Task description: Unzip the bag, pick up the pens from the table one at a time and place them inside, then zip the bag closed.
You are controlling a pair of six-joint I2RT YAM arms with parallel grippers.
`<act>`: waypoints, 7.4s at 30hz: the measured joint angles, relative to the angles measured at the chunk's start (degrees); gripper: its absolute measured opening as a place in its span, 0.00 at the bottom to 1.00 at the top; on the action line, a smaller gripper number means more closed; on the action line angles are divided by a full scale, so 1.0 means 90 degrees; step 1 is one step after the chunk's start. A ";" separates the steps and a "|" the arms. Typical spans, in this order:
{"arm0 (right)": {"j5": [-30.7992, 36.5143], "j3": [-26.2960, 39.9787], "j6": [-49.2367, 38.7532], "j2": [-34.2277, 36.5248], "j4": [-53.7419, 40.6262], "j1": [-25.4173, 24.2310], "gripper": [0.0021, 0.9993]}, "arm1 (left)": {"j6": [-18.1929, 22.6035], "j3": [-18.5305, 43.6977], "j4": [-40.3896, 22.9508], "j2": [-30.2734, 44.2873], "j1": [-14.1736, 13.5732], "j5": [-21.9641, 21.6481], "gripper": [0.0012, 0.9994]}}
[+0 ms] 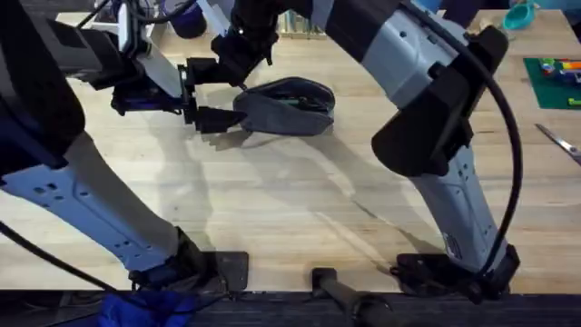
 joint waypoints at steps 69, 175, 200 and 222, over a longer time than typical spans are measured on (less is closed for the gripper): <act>0.0976 0.0046 0.1302 0.0000 -0.0546 -0.0087 0.03 | -0.0395 -0.0002 0.0181 0.0000 -0.0059 -0.0111 0.04; 0.0626 -0.3451 0.1187 -0.1744 0.1785 -0.0852 0.03 | -0.0446 -0.0002 0.0206 0.0000 -0.0083 -0.0180 0.04; 0.1393 -0.5124 0.1265 -0.3258 0.2987 -0.1545 0.03 | -0.0498 -0.0002 0.0157 0.0000 -0.0057 -0.0249 0.04; 0.1415 -0.5158 0.1302 -0.3279 0.2597 -0.1547 0.96 | -0.0551 -0.0002 0.0157 0.0000 -0.0057 -0.0249 0.04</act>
